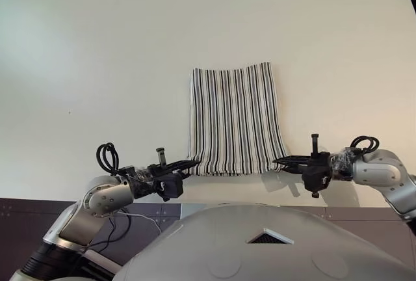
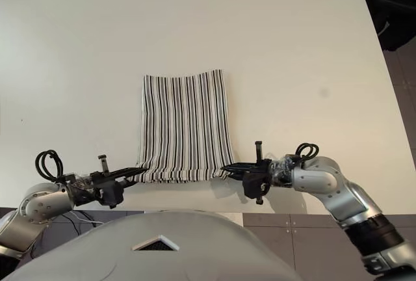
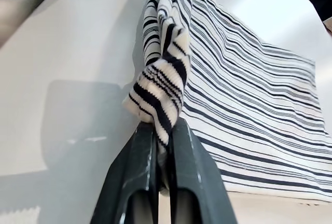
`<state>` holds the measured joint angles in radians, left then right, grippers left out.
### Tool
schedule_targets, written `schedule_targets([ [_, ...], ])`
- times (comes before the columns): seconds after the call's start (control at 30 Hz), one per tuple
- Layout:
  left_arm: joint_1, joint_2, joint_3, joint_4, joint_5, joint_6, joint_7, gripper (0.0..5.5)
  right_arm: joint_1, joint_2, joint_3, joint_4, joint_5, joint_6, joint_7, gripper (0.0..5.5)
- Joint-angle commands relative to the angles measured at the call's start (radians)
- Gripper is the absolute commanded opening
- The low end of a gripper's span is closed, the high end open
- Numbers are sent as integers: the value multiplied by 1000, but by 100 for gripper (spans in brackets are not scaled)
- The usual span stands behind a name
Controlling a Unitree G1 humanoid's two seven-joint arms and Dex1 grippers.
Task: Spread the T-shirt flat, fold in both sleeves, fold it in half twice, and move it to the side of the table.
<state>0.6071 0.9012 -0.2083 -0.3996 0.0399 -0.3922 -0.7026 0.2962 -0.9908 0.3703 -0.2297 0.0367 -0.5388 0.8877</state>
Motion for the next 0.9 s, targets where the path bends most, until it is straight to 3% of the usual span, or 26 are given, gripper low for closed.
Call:
schedule_targets([
  [0.03,4,28,43,-133,-219,175,-68,15,24,-55,-45,-144,215,205,73,10],
  [0.2,-201,-50,126,-140,-460,485,-3,15,-218,38,-127,-142,402,581,17,10],
  [0.37,-516,-176,101,59,-426,682,92,15,-469,215,-83,27,298,791,-90,10],
  [0.7,-810,-368,-73,466,-136,555,95,15,-647,366,-47,296,69,768,-135,10],
  [0.9,-946,-460,-74,711,-99,442,57,112,-735,419,-44,451,-7,705,-137,125],
])
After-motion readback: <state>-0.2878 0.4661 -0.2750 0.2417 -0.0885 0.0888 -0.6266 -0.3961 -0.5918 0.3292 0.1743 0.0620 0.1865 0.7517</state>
